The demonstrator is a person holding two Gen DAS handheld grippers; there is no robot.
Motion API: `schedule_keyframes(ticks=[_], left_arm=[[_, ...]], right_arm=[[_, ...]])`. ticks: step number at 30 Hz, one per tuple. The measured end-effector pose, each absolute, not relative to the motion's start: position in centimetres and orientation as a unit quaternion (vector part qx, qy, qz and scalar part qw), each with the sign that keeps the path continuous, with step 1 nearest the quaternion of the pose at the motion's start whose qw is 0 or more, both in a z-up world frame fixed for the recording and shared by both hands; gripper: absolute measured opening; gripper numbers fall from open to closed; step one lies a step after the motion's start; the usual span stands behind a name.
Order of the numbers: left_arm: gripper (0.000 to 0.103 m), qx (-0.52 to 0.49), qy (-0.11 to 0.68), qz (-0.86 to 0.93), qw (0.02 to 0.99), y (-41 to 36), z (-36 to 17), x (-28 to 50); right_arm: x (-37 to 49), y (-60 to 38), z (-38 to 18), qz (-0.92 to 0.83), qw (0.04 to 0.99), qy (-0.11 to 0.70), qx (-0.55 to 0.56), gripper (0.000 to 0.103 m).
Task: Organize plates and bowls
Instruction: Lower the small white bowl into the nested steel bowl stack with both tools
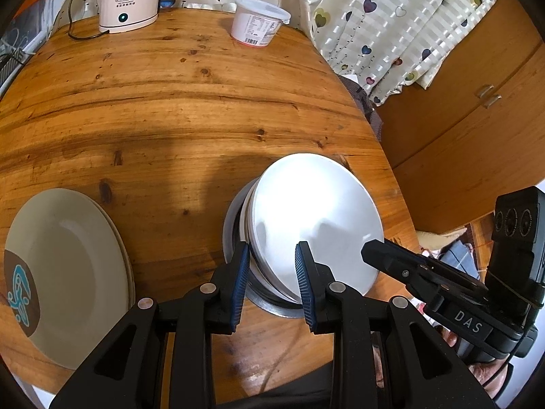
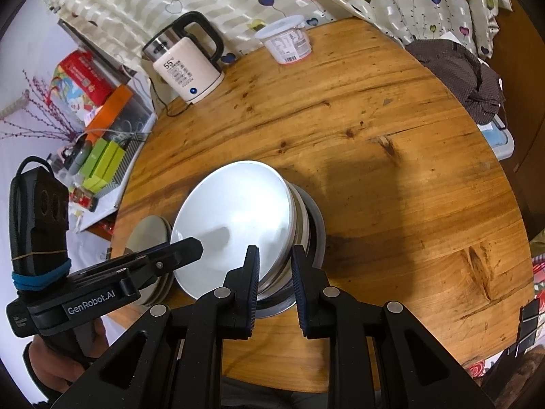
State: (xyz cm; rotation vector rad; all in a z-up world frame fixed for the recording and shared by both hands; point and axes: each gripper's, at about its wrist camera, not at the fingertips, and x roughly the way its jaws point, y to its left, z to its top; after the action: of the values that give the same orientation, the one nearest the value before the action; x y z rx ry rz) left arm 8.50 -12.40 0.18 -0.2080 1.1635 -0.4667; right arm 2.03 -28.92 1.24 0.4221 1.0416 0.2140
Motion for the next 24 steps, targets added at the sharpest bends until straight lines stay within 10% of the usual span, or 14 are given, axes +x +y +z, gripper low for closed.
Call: schedule_keyframes(ticks=[24], left_arm=[[0.030, -0.075, 0.484, -0.220, 0.844, -11.7, 1.1, 7.4]], right_arm=[[1.6, -29.2, 1.8, 0.120, 0.854, 0.475, 0.176, 0.021]])
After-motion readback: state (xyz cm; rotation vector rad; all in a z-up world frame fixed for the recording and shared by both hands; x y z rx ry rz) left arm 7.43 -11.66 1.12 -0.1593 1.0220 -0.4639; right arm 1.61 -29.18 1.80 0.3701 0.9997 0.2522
